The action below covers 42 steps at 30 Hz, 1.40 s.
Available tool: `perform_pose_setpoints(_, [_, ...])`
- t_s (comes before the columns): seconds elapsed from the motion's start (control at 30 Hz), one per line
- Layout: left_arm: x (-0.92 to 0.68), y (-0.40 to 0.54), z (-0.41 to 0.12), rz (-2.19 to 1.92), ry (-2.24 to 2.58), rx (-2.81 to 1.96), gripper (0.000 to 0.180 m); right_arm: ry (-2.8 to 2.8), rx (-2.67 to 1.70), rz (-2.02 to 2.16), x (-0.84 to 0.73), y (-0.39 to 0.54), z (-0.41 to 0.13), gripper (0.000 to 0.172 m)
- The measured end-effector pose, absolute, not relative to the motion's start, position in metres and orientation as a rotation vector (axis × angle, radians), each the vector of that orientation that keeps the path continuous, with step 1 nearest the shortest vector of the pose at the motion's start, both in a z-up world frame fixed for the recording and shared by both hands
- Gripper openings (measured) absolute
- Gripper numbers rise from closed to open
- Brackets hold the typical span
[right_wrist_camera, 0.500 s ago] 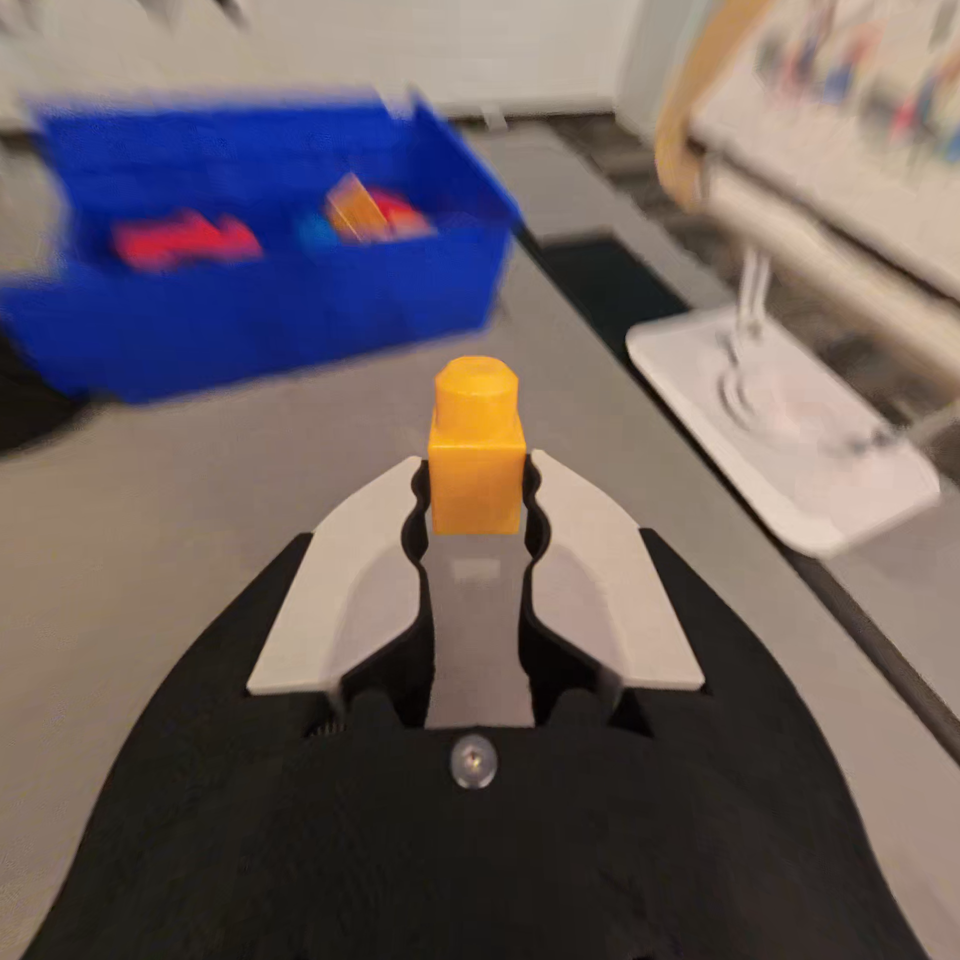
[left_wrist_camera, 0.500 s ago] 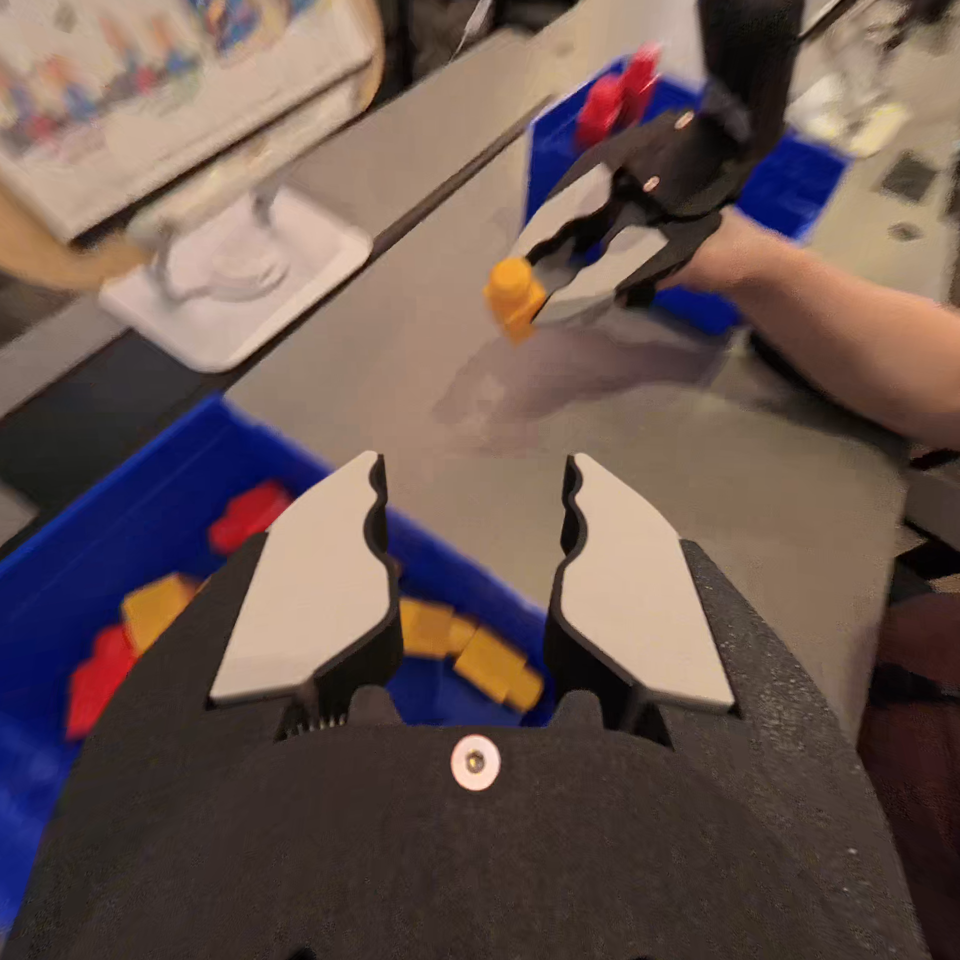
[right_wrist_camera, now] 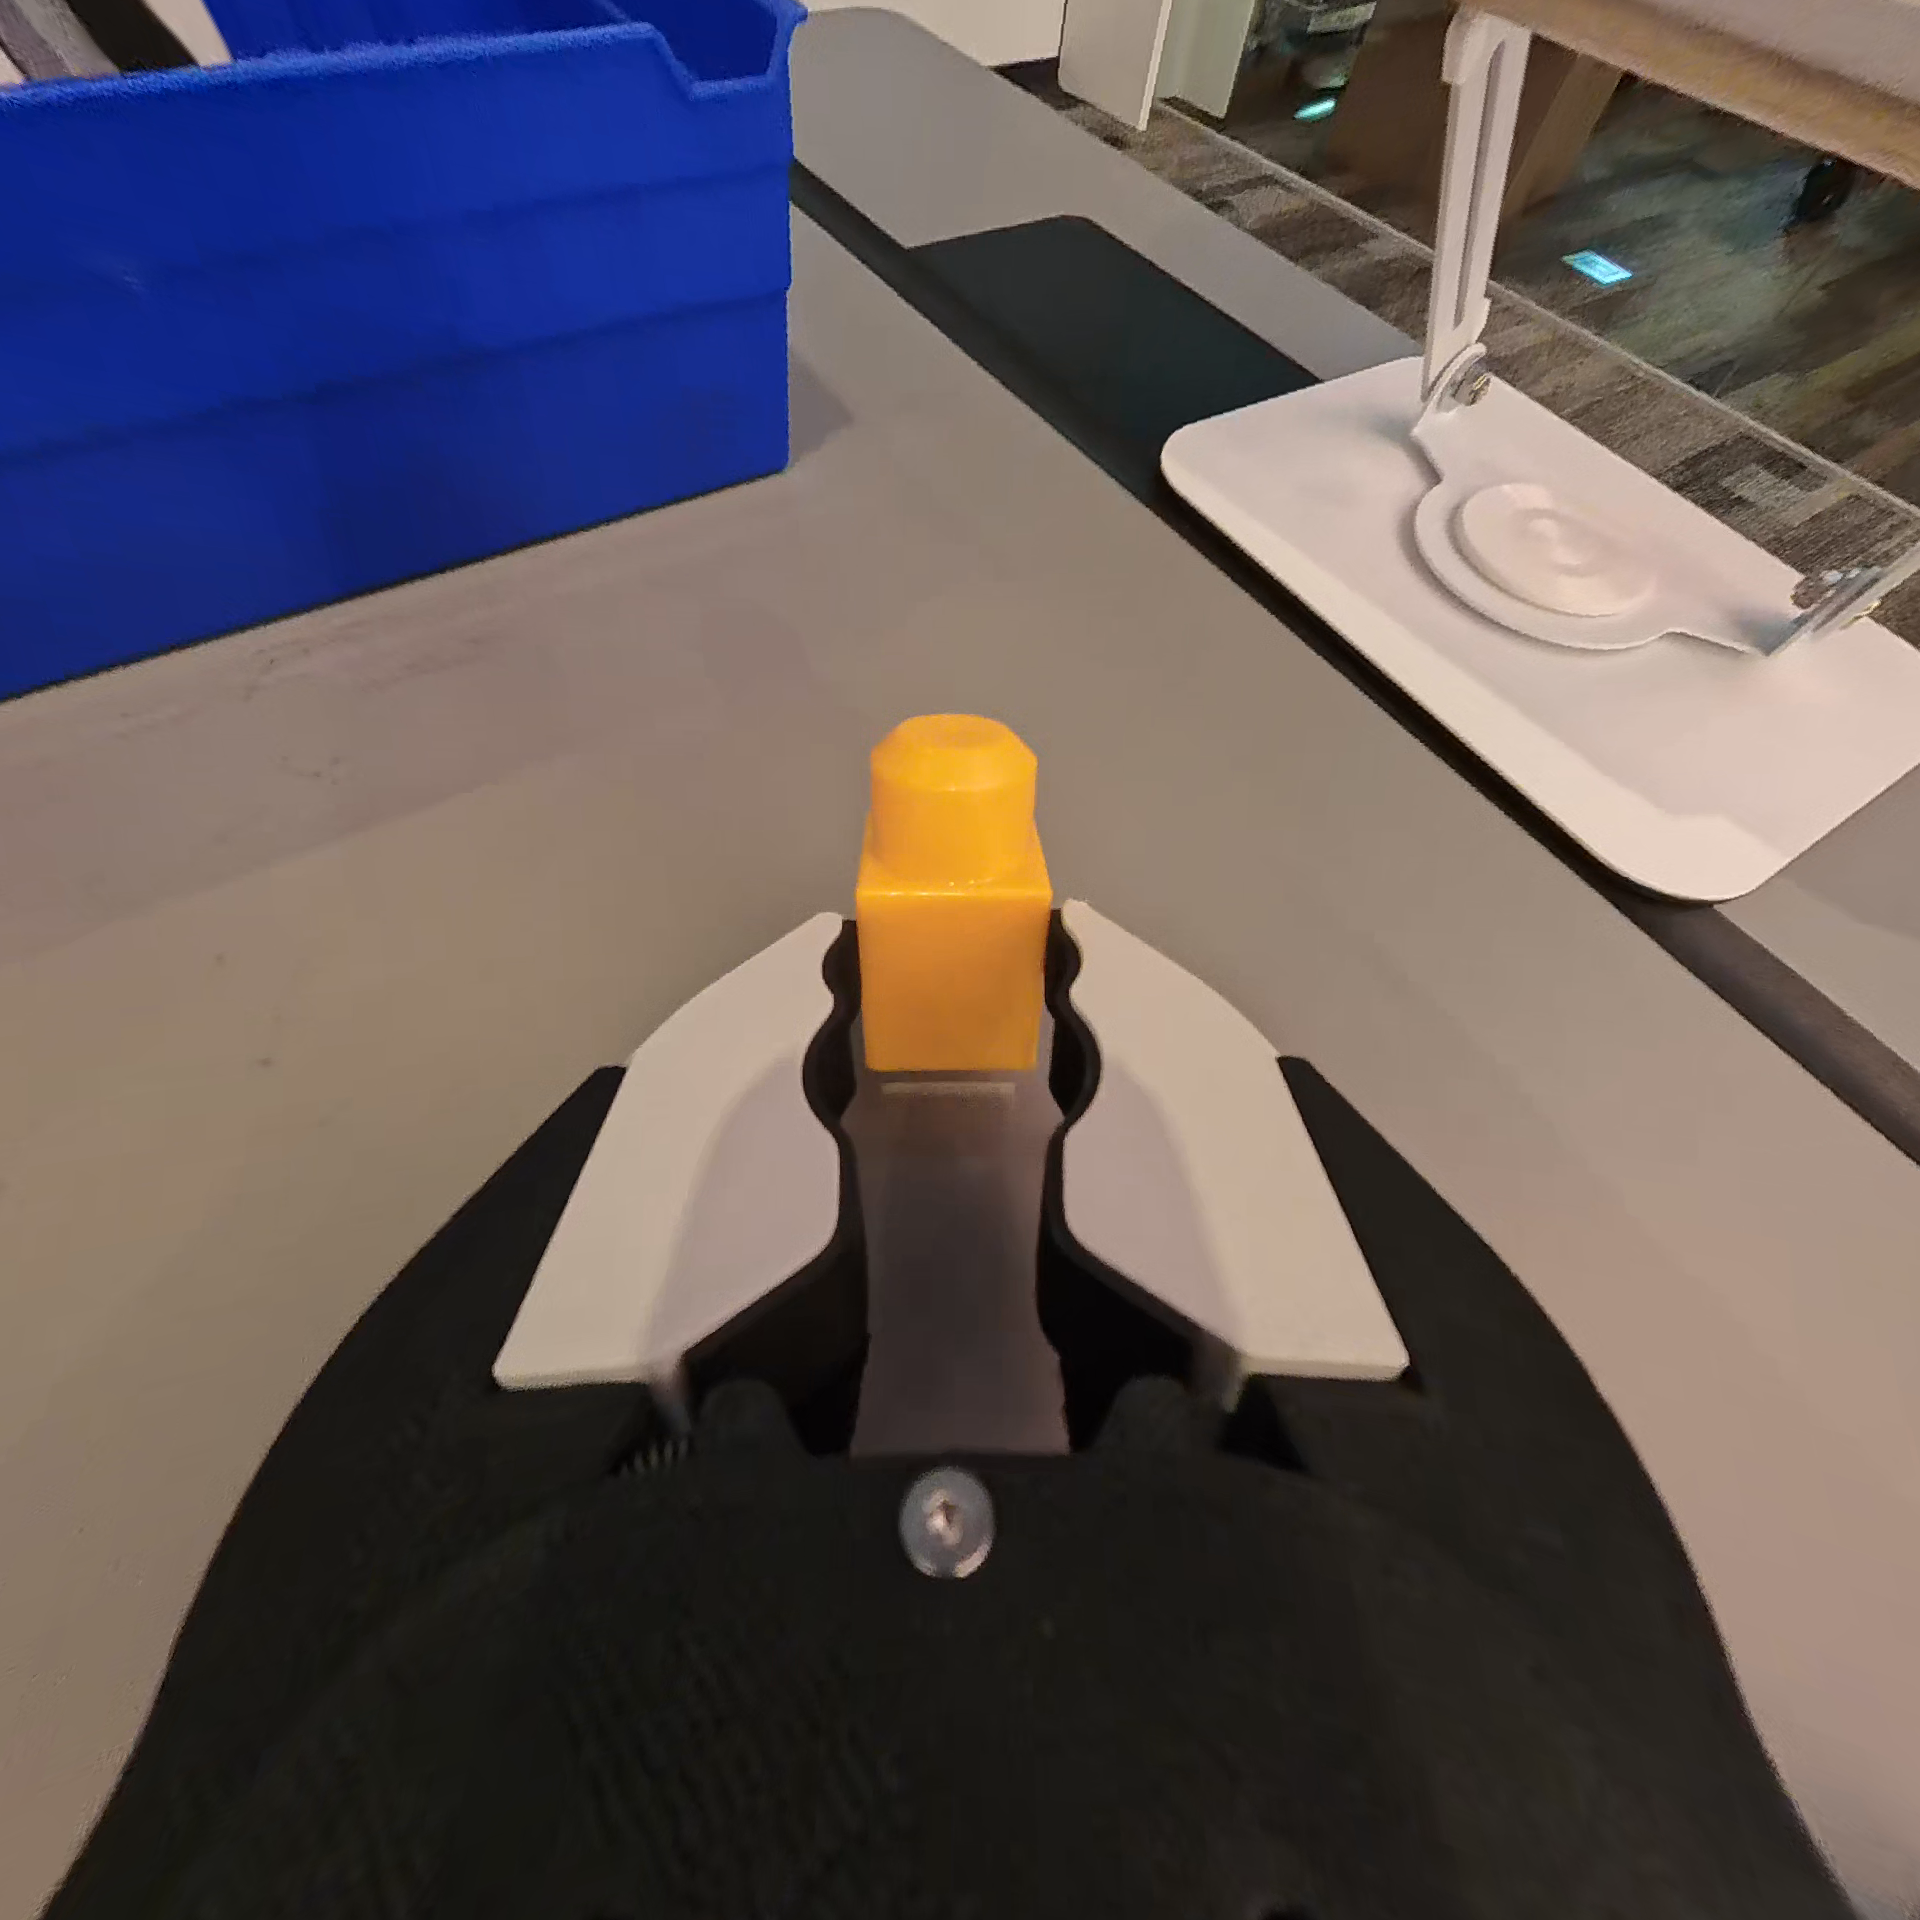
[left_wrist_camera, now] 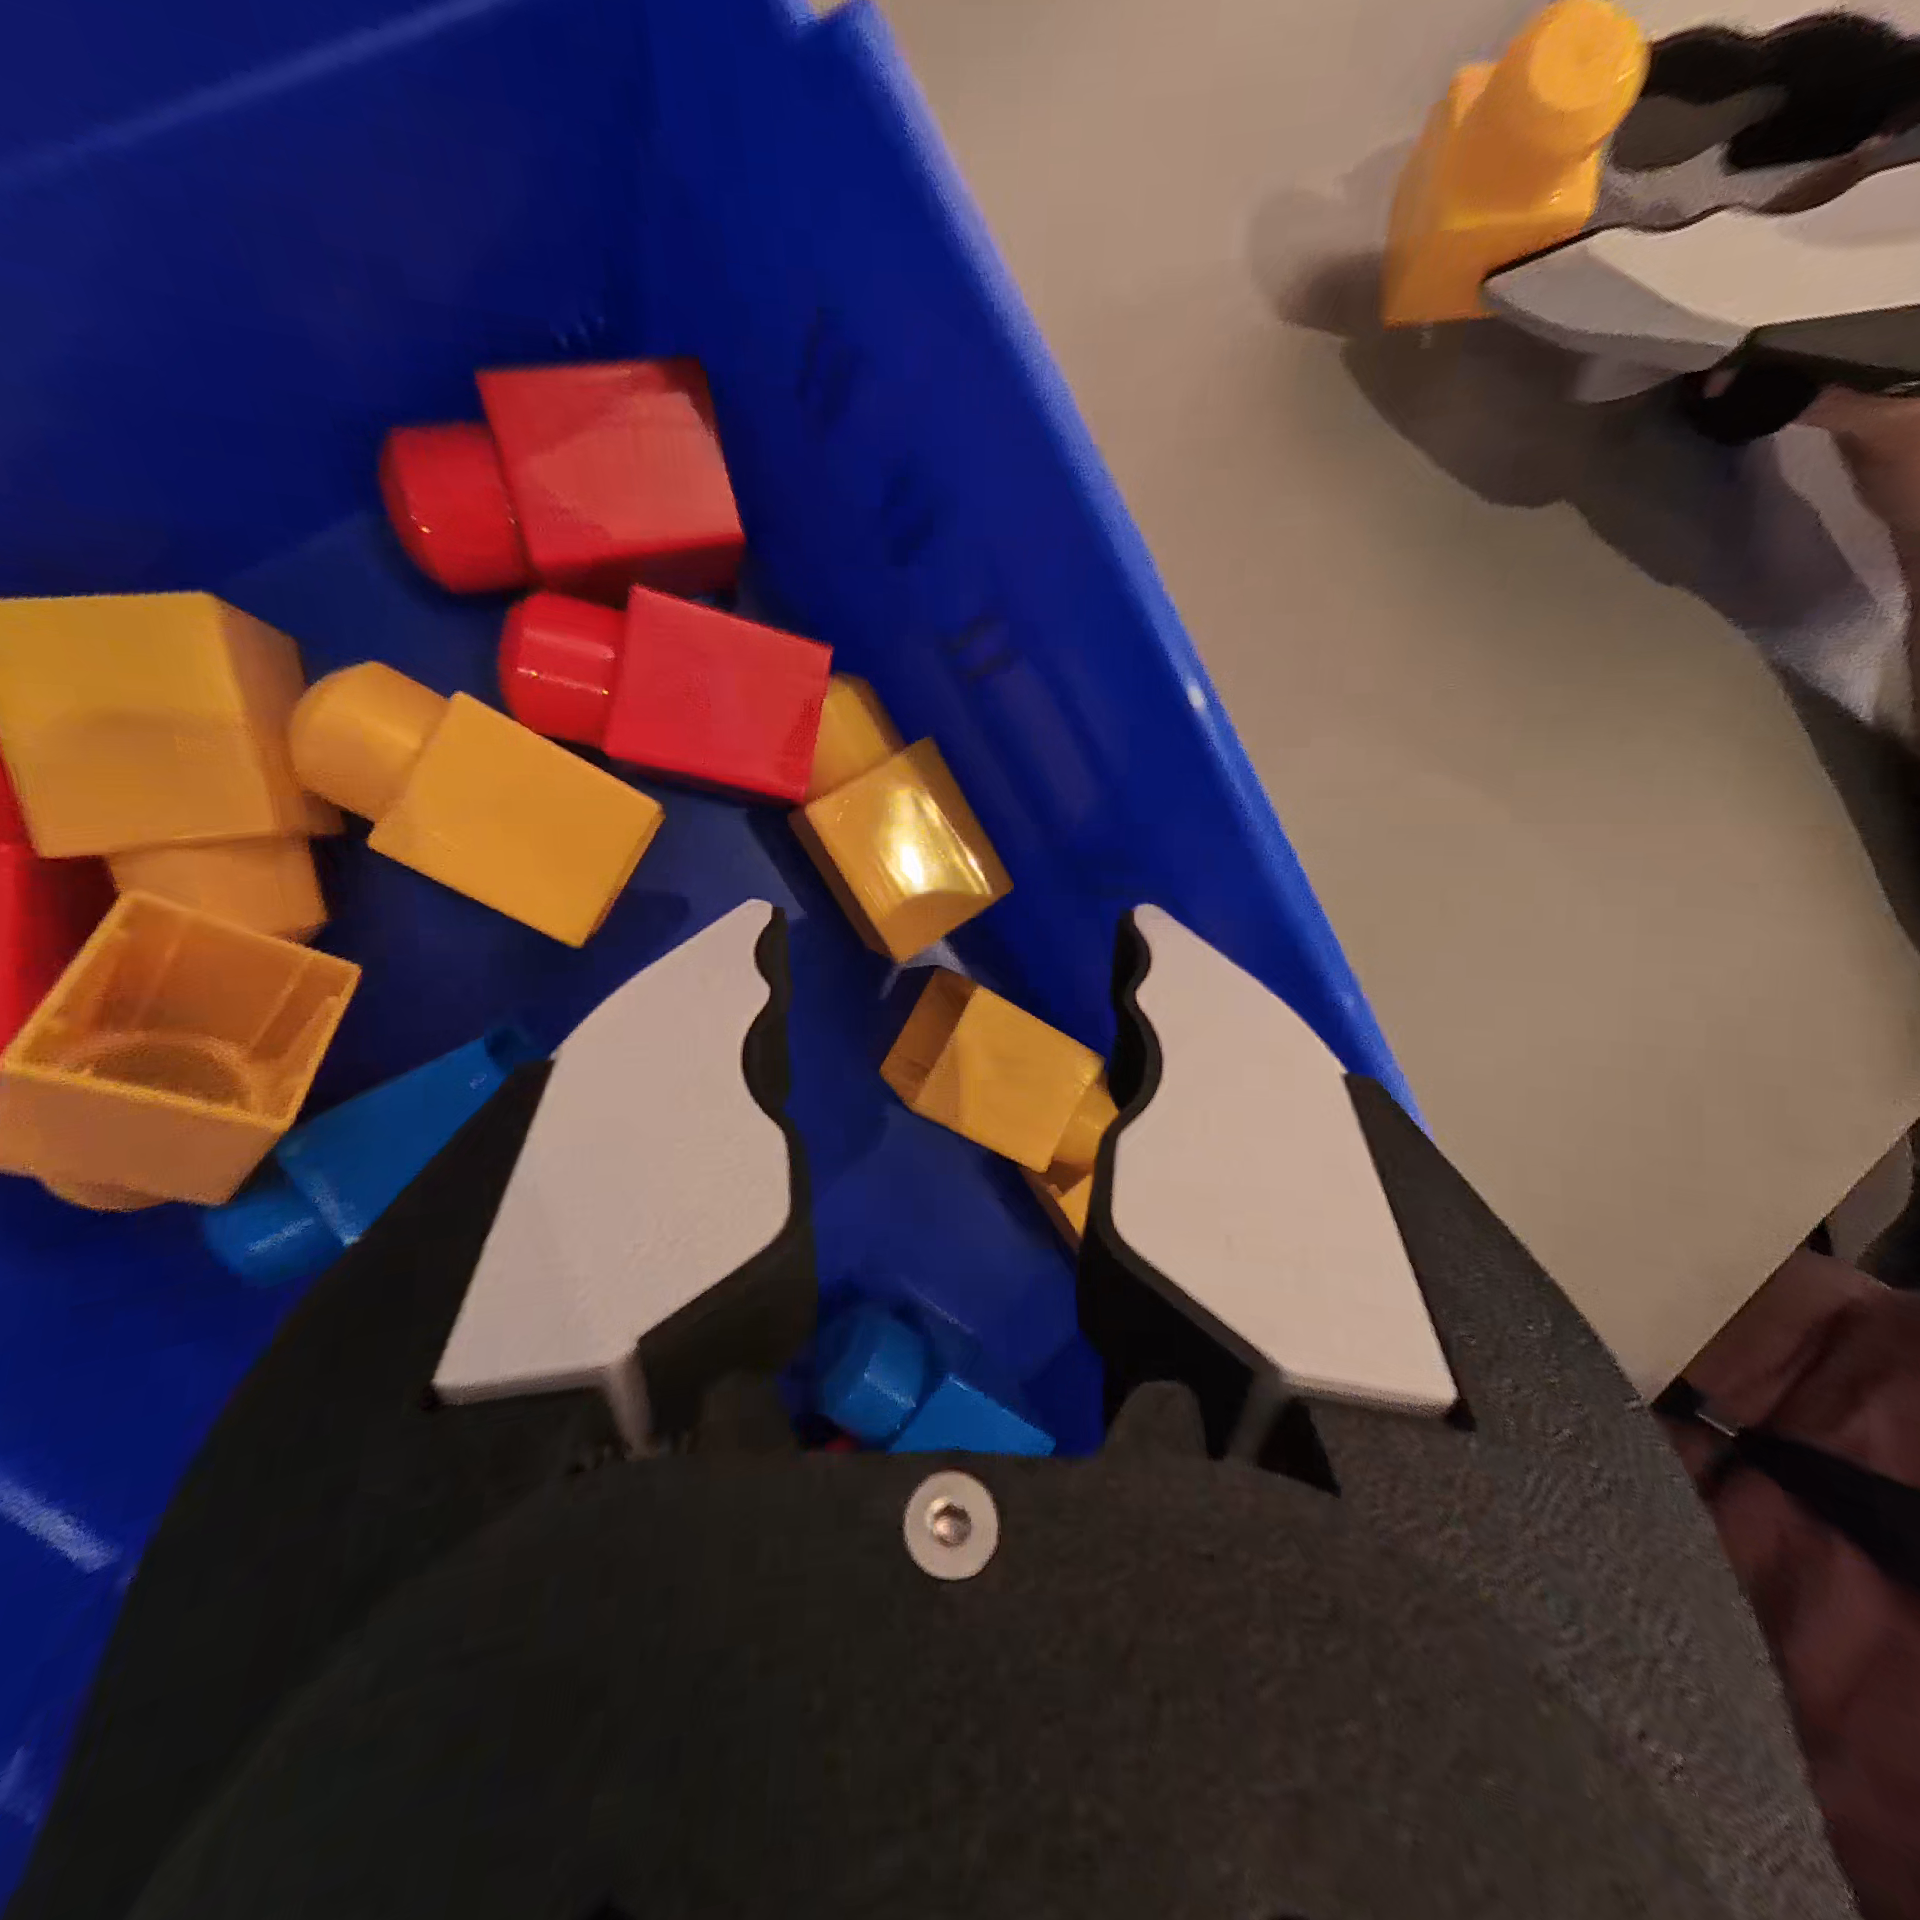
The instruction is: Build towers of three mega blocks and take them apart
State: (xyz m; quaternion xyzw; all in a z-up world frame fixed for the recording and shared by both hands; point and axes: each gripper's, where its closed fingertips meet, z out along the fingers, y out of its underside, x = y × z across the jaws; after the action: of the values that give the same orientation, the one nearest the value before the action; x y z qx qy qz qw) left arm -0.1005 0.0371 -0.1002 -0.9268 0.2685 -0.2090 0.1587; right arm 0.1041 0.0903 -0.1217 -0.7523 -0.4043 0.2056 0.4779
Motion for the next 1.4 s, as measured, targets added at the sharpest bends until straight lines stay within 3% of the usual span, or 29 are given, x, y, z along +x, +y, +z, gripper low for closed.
perform_pose_setpoints(0.33, [-0.11,0.039,-0.144,-0.342,0.812,-2.823,0.063,-1.081,-2.038,0.464,0.116,0.078,-0.144,0.035])
perform_pose_setpoints(0.4, [-0.107,0.038,-0.145,-0.375,0.824,-2.82,0.056,-1.1,-2.053,0.455,0.118,0.076,-0.145,0.034])
perform_pose_setpoints(0.47, [-0.099,0.035,-0.144,-0.484,0.843,-2.807,0.032,-1.096,-2.073,0.438,0.119,0.077,-0.147,0.046])
perform_pose_setpoints(0.63, [-0.106,0.033,-0.141,-0.503,0.879,-2.798,0.017,-1.098,-2.064,0.432,0.114,0.076,-0.138,0.069])
perform_pose_setpoints(0.83, [-0.107,0.023,-0.129,-0.659,0.837,-2.793,0.001,-1.102,-1.99,0.445,0.108,0.072,-0.113,0.069])
perform_pose_setpoints(0.97, [-0.093,0.03,-0.11,-0.919,0.626,-2.734,0.032,-1.106,-1.996,0.452,0.109,0.071,-0.114,0.069])
perform_pose_setpoints(1.17, [-0.111,0.049,-0.123,-0.63,0.544,-2.774,0.076,-1.113,-2.007,0.455,0.109,0.071,-0.117,0.069])
perform_pose_setpoints(1.4, [-0.115,0.055,-0.138,-0.313,0.591,-2.831,0.071,-1.123,-2.022,0.467,0.108,0.069,-0.121,0.069])
